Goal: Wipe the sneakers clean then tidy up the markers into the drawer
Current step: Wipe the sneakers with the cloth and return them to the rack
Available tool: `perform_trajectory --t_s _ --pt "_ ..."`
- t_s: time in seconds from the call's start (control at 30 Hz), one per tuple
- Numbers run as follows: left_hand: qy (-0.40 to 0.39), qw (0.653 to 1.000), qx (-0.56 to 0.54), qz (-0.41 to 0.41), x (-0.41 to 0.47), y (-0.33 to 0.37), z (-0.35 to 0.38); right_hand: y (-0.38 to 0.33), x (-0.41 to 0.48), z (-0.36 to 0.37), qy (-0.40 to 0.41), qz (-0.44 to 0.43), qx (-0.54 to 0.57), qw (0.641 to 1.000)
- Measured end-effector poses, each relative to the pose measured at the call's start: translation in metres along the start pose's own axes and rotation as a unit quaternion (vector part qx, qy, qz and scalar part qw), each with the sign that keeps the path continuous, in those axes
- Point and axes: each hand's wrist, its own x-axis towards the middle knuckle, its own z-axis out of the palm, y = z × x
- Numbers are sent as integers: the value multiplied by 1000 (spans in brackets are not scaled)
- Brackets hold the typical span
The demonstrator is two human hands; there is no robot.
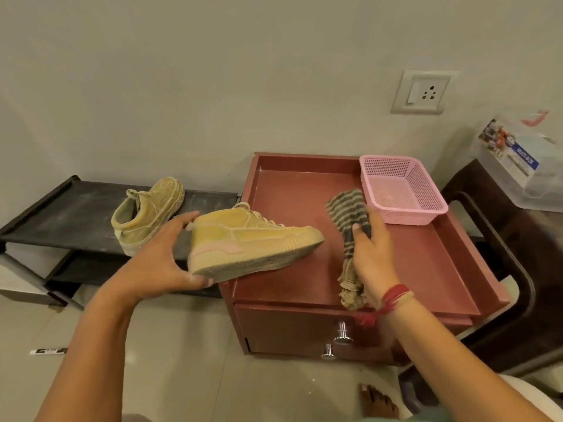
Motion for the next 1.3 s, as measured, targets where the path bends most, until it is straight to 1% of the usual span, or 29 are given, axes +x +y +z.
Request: perform_trajectory --t_s 0.07,0.13,0.2,0.27,0.33,0.37,0.47,0.57,0.63,0.7,0.77,0.8,0.83,0.87,0.9,0.93,1.0,1.03,1.1,1.17,1.23,1.3 --pt "49 998 -19 38 -1 17 6 -27 -11 0 -11 -87 12 996" --pt "86 992 -45 85 -1 37 14 -53 -28 6 -45 -177 14 983" --pt "113 985 -47 125 -1 58 22 -74 -45 16 -97 -257 0 961" --pt "124 979 -53 153 -1 73 28 -81 -60 26 -178 -311 -60 932" --pt "119 976 -45 177 -1 78 29 -75 -70 35 -242 -304 -144 910" --pt "120 975 -35 185 -1 78 29 -70 -72 37 -258 -292 -176 904" --pt "134 974 -25 181 -1 72 25 -56 -71 43 -254 -300 -197 898" --pt "123 979 -44 157 0 60 22 -38 -69 45 -251 -314 -195 895" --pt "120 983 -65 122 2 50 19 -20 -65 42 -243 -292 -201 903" --pt "119 986 -80 89 3 43 17 4 -51 34 -231 -249 -207 917" --pt "113 986 -93 79 7 39 16 16 -34 25 -204 -169 -182 947" --pt "112 986 -98 76 8 39 17 17 -28 22 -179 -116 -150 965" --pt "111 986 -102 76 9 40 18 16 -26 20 -157 -83 -122 976" --pt "112 985 -102 81 9 41 19 9 -30 20 -144 -81 -107 980" --pt "113 985 -98 85 10 43 19 -1 -38 23 -141 -104 -101 979" --pt "115 985 -95 88 11 44 20 -12 -49 27 -157 -148 -101 971" --pt "111 985 -93 96 10 44 19 -30 -70 37 -229 -238 -111 938" --pt "109 985 -90 101 9 42 17 -31 -75 41 -255 -264 -127 922" --pt "106 986 -85 97 6 36 15 -19 -73 44 -251 -287 -172 908" --pt "107 987 -87 79 3 29 14 -1 -61 39 -225 -275 -204 912" --pt "105 989 -83 71 2 27 13 19 -46 28 -205 -241 -225 921" --pt "101 989 -82 75 3 28 13 36 -25 15 -184 -167 -217 944"
